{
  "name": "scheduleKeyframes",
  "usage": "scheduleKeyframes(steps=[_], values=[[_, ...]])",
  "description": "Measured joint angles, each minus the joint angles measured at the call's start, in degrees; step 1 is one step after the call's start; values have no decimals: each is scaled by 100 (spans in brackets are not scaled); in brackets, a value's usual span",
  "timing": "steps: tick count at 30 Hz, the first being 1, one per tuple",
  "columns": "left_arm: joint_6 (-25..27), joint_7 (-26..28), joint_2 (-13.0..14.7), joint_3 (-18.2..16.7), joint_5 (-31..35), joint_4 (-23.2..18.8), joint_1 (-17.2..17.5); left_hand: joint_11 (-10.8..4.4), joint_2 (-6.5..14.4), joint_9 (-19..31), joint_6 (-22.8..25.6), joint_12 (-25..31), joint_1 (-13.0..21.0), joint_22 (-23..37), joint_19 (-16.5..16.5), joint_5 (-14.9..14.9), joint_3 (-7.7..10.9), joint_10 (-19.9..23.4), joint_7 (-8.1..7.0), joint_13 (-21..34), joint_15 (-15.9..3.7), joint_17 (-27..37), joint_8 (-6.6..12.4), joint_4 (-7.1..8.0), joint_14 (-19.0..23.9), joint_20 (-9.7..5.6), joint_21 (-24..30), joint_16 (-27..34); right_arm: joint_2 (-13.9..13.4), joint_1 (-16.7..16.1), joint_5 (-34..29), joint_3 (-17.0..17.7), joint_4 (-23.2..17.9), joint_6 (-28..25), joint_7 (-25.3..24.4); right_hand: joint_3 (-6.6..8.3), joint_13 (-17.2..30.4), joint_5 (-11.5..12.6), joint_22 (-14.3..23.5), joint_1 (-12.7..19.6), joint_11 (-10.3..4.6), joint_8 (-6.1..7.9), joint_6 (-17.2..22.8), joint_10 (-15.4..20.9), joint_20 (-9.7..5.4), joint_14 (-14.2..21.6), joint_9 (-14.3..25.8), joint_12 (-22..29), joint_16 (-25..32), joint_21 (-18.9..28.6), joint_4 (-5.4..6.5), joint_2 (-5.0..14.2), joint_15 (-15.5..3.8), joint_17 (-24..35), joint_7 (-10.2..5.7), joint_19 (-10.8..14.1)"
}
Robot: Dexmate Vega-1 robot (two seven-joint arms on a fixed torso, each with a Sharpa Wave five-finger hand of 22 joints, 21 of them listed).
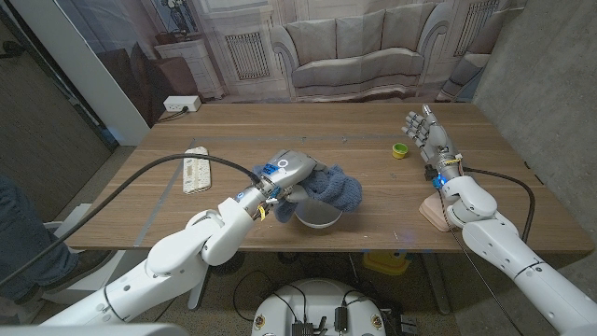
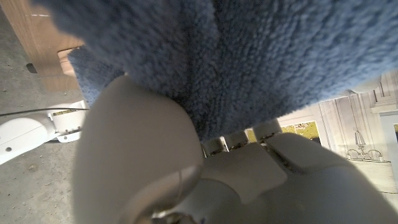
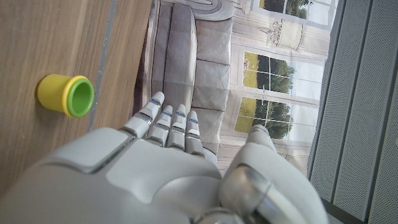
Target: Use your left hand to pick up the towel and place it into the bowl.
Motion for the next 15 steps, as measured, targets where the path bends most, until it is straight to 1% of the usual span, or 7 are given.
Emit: scheduleKeyframes(steps=[11, 15], values=[[123, -261, -16, 126, 68, -44, -73, 0, 0, -26, -1, -33, 0, -1, 21, -1, 0, -1, 2, 17, -1, 35, 0, 0, 1, -22, 0, -21, -21, -31, 9, 20, -26, -1, 1, 0, 0, 0, 0, 0, 0, 0, 0, 0, 0, 0, 0, 0, 0, -22, 0, 0, 0, 0, 0, 0], [276, -392, -44, 192, 202, -71, -74, 0, 0, -26, -2, -34, 0, -1, 21, -2, 0, -1, 2, 31, -2, 35, 0, 0, 1, -22, 0, -22, -53, -33, 13, 27, -62, -41, 1, 0, 0, 0, 0, 0, 0, 0, 0, 0, 0, 0, 0, 0, 0, -22, 0, 0, 0, 0, 0, -1]])
